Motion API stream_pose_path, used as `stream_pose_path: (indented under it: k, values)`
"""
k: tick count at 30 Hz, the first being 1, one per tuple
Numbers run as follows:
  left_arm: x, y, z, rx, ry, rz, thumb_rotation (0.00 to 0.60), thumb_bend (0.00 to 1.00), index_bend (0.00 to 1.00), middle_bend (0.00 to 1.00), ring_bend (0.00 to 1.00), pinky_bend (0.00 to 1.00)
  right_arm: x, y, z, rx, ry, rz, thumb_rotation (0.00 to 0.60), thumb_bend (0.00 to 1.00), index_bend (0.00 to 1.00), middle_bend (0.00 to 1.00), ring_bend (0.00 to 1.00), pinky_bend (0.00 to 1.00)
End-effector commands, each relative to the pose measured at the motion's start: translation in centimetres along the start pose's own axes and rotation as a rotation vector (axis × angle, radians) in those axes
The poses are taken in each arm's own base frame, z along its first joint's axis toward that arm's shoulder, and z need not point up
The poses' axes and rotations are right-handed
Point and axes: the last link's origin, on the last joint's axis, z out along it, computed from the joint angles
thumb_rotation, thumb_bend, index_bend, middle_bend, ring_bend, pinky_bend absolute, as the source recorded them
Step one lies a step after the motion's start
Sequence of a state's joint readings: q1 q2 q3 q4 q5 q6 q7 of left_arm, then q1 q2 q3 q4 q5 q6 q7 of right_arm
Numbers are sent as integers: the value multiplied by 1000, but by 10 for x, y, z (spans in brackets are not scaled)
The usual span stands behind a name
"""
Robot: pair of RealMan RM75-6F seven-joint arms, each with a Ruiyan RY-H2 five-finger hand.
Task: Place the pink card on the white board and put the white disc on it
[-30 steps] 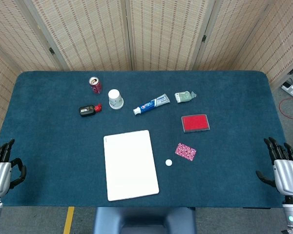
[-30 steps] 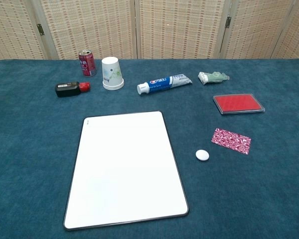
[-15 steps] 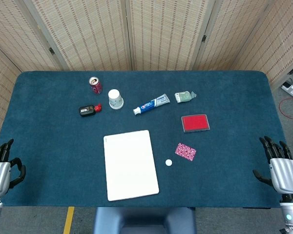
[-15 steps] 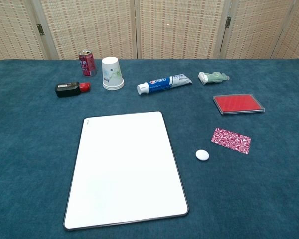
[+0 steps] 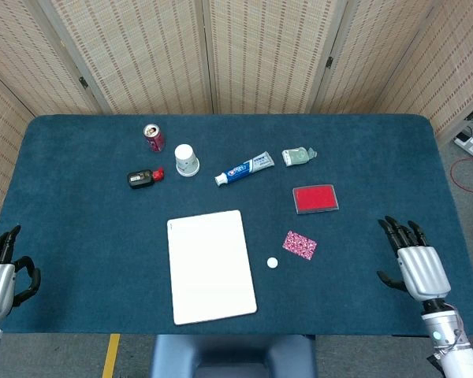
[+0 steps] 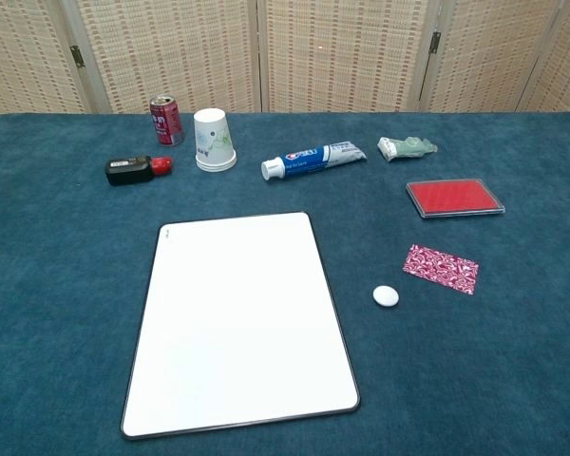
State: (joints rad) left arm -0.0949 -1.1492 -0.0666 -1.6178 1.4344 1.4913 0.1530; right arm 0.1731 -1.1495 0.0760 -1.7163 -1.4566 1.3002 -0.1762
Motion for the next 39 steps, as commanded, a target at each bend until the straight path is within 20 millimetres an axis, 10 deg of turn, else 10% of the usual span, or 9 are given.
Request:
stream_pose_path:
  k: [1, 19, 39]
  values:
    - [0, 0, -1, -2, -1, 5, 600, 155, 70, 47, 51, 0, -10, -14, 19, 42, -30, -15, 600, 227, 0, 79, 129, 55]
    - [-3, -8, -10, 29, -28, 19, 600, 155, 88, 47, 52, 0, -68, -86, 96, 183, -161, -15, 600, 227, 0, 78, 98, 58]
    - [-7, -12, -13, 41, -44, 24, 600, 156, 94, 47, 56, 0, -102, -105, 125, 195, -203, -49, 600, 227, 0, 42, 41, 48]
